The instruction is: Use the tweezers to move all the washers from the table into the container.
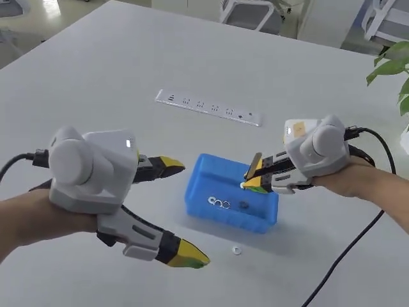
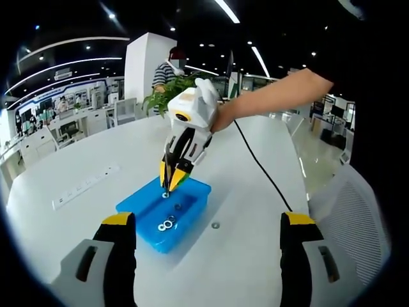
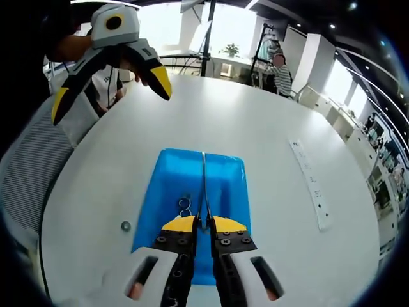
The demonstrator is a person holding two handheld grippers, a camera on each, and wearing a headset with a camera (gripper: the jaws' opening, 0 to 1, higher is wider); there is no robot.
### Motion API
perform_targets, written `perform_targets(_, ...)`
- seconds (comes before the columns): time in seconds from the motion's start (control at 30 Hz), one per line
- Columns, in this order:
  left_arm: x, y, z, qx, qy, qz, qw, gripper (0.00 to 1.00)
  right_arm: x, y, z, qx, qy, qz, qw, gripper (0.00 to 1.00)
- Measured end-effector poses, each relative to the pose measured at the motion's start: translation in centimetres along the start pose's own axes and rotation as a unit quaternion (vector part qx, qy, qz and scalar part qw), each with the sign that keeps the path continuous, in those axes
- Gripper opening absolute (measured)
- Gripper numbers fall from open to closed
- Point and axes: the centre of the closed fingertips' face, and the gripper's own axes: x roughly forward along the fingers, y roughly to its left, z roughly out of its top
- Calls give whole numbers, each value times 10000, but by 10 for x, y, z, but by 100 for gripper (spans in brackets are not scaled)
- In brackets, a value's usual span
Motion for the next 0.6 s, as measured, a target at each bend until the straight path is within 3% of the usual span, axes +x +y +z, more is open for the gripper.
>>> perform_targets(0.33,11,15,9,94,-48,56,9999,93,9,5,-9,85,70,106,9999,9)
perform_targets(0.47,19,32,12,211,26,214,9995,81,10,5,-12,77,92,136,9998,9)
perform_targets(0.6,29,41,18,303,33,204,9993,71,11,8,-14,82,103,179,9998,9)
